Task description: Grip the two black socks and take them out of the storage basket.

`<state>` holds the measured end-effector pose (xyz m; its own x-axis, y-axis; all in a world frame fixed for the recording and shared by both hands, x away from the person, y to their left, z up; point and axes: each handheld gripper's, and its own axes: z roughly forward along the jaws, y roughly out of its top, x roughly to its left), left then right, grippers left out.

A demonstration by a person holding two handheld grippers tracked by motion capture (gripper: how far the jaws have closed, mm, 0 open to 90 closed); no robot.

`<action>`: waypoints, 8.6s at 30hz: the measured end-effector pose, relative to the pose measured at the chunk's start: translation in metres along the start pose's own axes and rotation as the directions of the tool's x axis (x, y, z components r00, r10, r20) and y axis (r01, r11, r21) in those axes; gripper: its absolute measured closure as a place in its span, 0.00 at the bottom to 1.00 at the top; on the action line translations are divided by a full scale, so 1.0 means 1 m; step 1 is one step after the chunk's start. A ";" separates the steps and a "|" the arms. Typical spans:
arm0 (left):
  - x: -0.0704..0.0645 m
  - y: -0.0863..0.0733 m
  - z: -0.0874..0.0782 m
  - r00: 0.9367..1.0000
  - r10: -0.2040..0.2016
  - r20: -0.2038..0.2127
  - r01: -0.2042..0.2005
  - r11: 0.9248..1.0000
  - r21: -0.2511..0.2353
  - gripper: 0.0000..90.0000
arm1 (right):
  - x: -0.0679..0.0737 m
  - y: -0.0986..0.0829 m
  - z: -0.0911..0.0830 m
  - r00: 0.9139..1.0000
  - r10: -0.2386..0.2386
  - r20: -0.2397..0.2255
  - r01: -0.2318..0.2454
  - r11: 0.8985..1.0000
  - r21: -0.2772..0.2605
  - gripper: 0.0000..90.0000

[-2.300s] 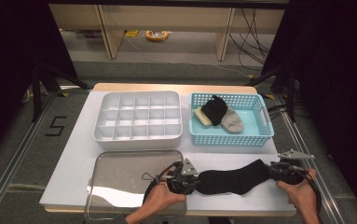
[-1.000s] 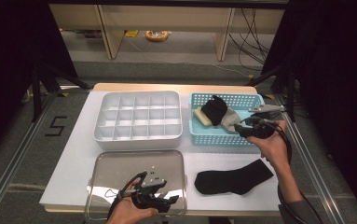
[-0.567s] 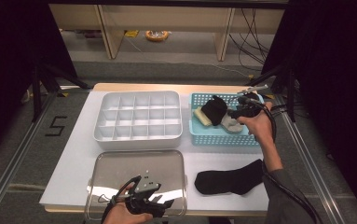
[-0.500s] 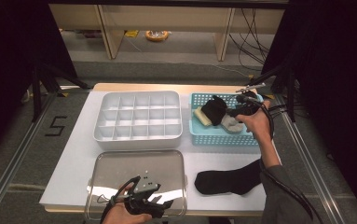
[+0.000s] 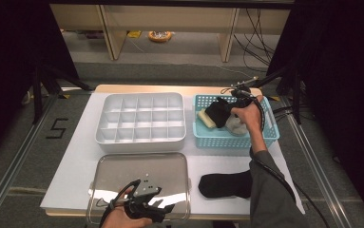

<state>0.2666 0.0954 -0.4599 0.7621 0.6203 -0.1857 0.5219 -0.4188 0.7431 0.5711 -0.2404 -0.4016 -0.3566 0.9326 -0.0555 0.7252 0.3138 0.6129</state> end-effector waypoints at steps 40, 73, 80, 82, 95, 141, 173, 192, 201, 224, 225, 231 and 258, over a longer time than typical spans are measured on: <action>0.004 0.000 -0.003 1.000 0.001 -0.006 -0.002 1.000 -0.009 0.33 | 0.027 0.003 -0.154 0.985 -0.120 -0.121 0.092 0.972 -0.214 0.94; 0.003 -0.002 0.001 1.000 -0.002 -0.008 0.002 1.000 0.007 0.33 | 0.070 -0.192 -0.121 0.885 -0.096 -0.456 0.047 0.992 -0.117 0.93; 0.003 -0.003 0.004 1.000 -0.005 -0.007 0.005 1.000 0.017 0.33 | 0.057 -0.196 -0.117 0.906 -0.058 -0.418 -0.017 0.985 -0.172 0.93; 0.002 -0.002 0.006 1.000 0.008 -0.004 -0.008 1.000 0.027 0.33 | 0.050 -0.198 -0.117 0.921 -0.068 -0.383 -0.012 0.979 -0.204 0.93; -0.032 0.053 0.055 0.994 0.089 0.067 -0.090 0.996 0.003 0.39 | 0.017 -0.209 -0.126 0.938 0.060 -0.341 -0.140 0.967 -0.215 0.93; -0.039 0.088 0.094 0.919 0.363 0.156 -0.384 0.913 0.136 0.89 | -0.013 -0.251 -0.164 0.927 0.147 -0.344 -0.236 0.944 -0.232 0.94; -0.021 0.078 0.115 0.995 0.042 0.093 -0.057 0.983 0.172 0.61 | -0.033 -0.273 -0.136 0.946 0.222 -0.235 -0.255 0.959 -0.121 0.92; -0.008 0.082 0.116 0.986 0.139 0.091 -0.153 0.972 0.179 0.89 | -0.039 -0.274 -0.137 0.962 0.179 -0.208 -0.213 0.965 -0.151 0.93; -0.008 0.080 0.109 0.985 0.155 0.074 -0.165 0.975 0.152 0.87 | -0.039 -0.276 -0.128 0.970 0.202 -0.139 -0.218 0.970 -0.112 0.87; -0.003 0.083 0.113 0.999 0.002 0.051 -0.011 0.986 0.166 0.46 | -0.023 -0.262 -0.141 0.984 0.143 -0.108 -0.160 0.972 -0.171 0.60; -0.004 0.083 0.115 0.999 0.006 0.054 -0.015 0.984 0.176 0.46 | -0.022 -0.262 -0.141 0.983 0.136 -0.127 -0.157 0.973 -0.171 0.59; -0.008 0.079 0.123 0.999 0.017 0.037 -0.024 0.977 0.210 0.45 | -0.005 -0.257 -0.140 0.979 0.142 -0.147 -0.164 0.975 -0.150 0.52; -0.014 0.075 0.125 0.993 0.109 0.045 -0.115 0.982 0.150 0.85 | 0.026 -0.256 -0.112 0.982 0.012 -0.187 -0.036 0.991 -0.127 0.40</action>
<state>0.3430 -0.0280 -0.4815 0.8309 0.5404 -0.1325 0.4828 -0.5818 0.6546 0.3101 -0.3168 -0.4717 -0.4517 0.8865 0.1000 0.6567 0.2546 0.7098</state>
